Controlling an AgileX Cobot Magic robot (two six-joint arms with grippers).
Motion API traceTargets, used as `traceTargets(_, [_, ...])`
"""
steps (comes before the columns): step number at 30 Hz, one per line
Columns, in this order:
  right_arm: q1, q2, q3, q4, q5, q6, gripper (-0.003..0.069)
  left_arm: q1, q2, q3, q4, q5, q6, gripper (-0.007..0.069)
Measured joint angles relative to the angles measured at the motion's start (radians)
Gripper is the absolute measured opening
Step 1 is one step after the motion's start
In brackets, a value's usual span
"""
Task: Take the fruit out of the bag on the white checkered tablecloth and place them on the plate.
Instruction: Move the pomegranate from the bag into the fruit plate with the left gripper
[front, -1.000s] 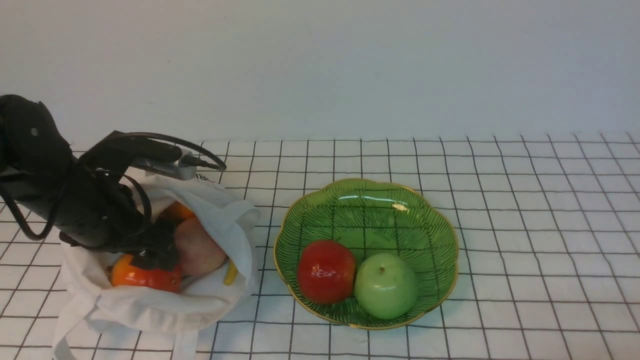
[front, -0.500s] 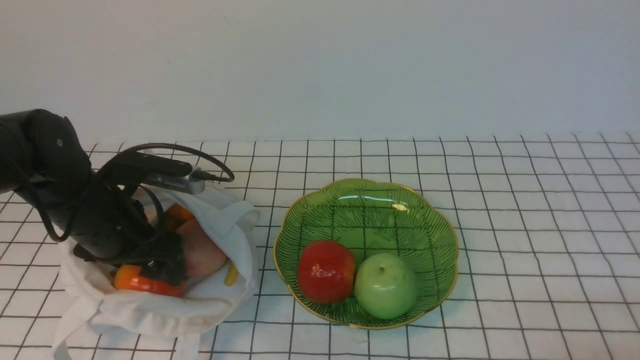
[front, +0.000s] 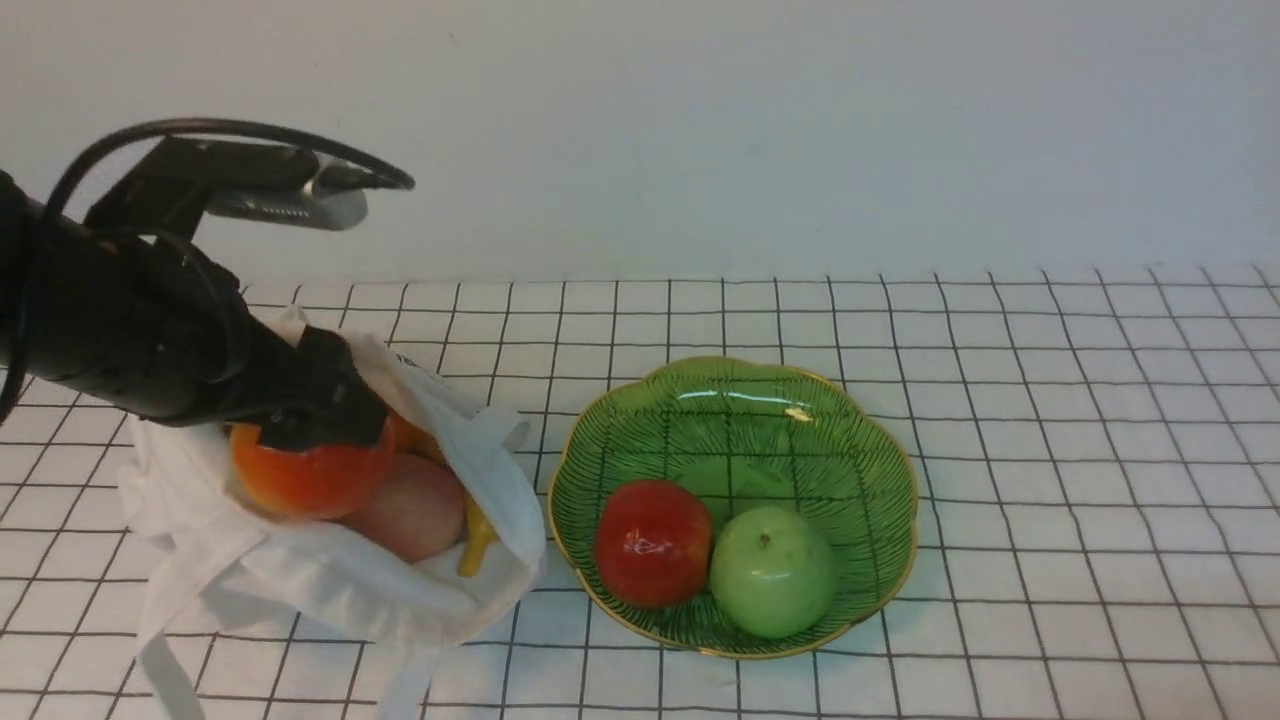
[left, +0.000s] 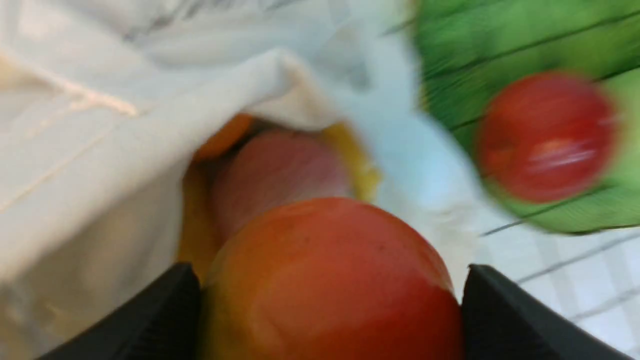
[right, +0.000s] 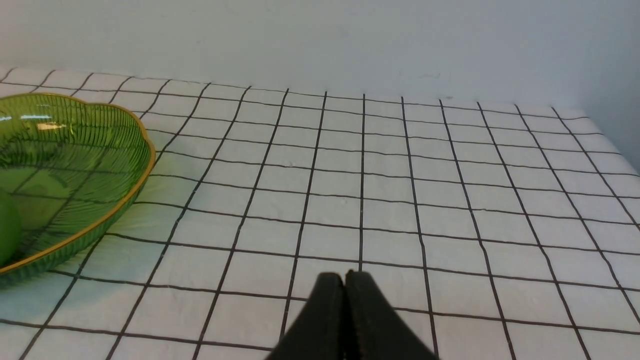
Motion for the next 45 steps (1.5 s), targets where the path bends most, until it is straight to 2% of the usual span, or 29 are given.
traceTargets(3, [0.0, 0.0, 0.0, 0.0, 0.0, 0.0, -0.0014, -0.096, -0.04, 0.0, -0.075, -0.035, 0.068, 0.0601])
traceTargets(5, [0.0, 0.0, 0.0, 0.0, 0.0, 0.0, -0.0014, -0.129, -0.037, -0.001, -0.075, -0.055, 0.064, 0.0601])
traceTargets(11, [0.0, 0.0, 0.0, 0.0, 0.0, 0.0, -0.0014, -0.159, 0.02, -0.001, -0.082, -0.111, 0.038, 0.0601])
traceTargets(15, [0.0, 0.0, 0.0, 0.0, 0.0, 0.0, -0.0014, -0.265, 0.067, -0.002, -0.23, -0.21, 0.147, 0.0601])
traceTargets(18, [0.0, 0.0, 0.0, 0.0, 0.0, 0.0, -0.0014, -0.336, 0.14, -0.037, -0.328, -0.306, 0.186, 0.0601])
traceTargets(23, [0.0, 0.0, 0.0, 0.0, 0.0, 0.0, -0.0014, -0.402, 0.34, -0.176, -0.361, -0.383, 0.228, 0.0601])
traceTargets(32, [0.0, 0.0, 0.0, 0.0, 0.0, 0.0, -0.0014, -0.428, 0.609, -0.319, -0.359, -0.443, 0.252, 0.0601])
traceTargets(36, [0.0, 0.0, 0.0, 0.0, 0.0, 0.0, -0.0014, -0.428, 0.65, -0.326, -0.354, -0.477, 0.253, 0.0605])
traceTargets(40, [0.0, 0.0, 0.0, 0.0, 0.0, 0.0, -0.0014, -0.427, 0.648, -0.328, -0.316, -0.481, 0.253, 0.0671])
traceTargets(45, [0.0, 0.0, 0.0, 0.0, 0.0, 0.0, -0.0014, -0.4, 0.609, -0.328, -0.269, -0.446, 0.249, 0.0684])
